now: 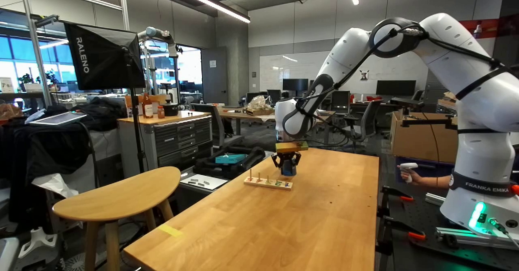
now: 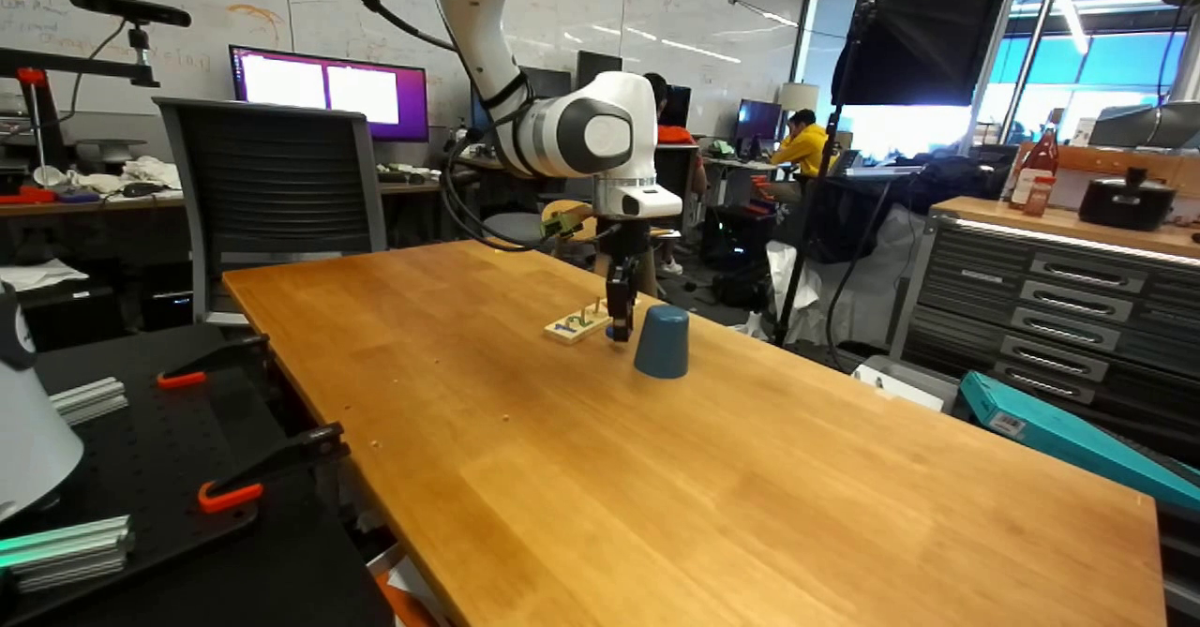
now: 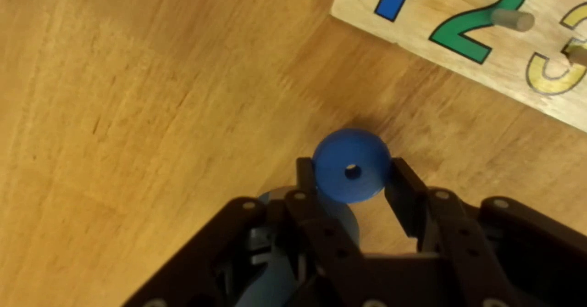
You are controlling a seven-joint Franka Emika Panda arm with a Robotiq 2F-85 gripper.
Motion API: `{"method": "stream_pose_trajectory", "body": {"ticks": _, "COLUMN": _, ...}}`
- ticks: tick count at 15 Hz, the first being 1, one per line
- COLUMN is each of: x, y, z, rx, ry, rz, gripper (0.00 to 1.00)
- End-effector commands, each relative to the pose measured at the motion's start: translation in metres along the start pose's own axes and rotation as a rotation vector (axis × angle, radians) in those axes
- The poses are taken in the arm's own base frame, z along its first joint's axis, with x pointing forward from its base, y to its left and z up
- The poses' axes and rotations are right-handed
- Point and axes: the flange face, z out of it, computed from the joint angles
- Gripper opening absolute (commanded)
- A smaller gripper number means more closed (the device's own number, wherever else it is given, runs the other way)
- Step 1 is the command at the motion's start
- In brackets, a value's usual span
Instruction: Pick up the blue object from the holder and put it on the table.
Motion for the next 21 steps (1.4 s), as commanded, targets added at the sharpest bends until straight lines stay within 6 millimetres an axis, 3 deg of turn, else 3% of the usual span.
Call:
{"method": "stream_pose_trajectory", "body": {"ticks": 1, "x": -0.001, "y": -0.007, "z": 0.005, "rx": 0.006, "ry": -0.004, "rz": 0.018, "gripper": 0.69}}
{"method": "stream_pose_trajectory", "body": {"ticks": 3, "x": -0.007, "y": -0.017, "z": -0.023, "rx": 0.029, "ry": -0.014, "rz": -0.004, "gripper": 0.83}}
{"method": "stream_pose_trajectory", "body": {"ticks": 5, "x": -0.013, "y": -0.028, "z": -0.069, "rx": 0.051, "ry": -0.036, "rz": -0.055, "gripper": 0.99}}
{"method": "stream_pose_trajectory", "body": {"ticks": 9, "x": -0.032, "y": -0.035, "z": -0.158, "rx": 0.073, "ry": -0.094, "rz": -0.192, "gripper": 1.00}}
{"method": "stream_pose_trajectory", "body": {"ticks": 14, "x": -0.050, "y": -0.014, "z": -0.283, "rx": 0.077, "ry": -0.115, "rz": -0.325, "gripper": 1.00}}
{"method": "stream_pose_trajectory", "body": {"ticks": 15, "x": -0.045, "y": -0.029, "z": -0.243, "rx": 0.061, "ry": -0.099, "rz": -0.281, "gripper": 1.00}}
{"method": "stream_pose_trajectory", "body": {"ticks": 17, "x": -0.049, "y": -0.019, "z": -0.279, "rx": 0.072, "ry": -0.097, "rz": -0.302, "gripper": 1.00}}
{"method": "stream_pose_trajectory", "body": {"ticks": 18, "x": -0.049, "y": -0.016, "z": -0.287, "rx": 0.076, "ry": -0.094, "rz": -0.306, "gripper": 1.00}}
{"method": "stream_pose_trajectory", "body": {"ticks": 21, "x": -0.050, "y": -0.015, "z": -0.282, "rx": 0.069, "ry": -0.101, "rz": -0.312, "gripper": 1.00}}
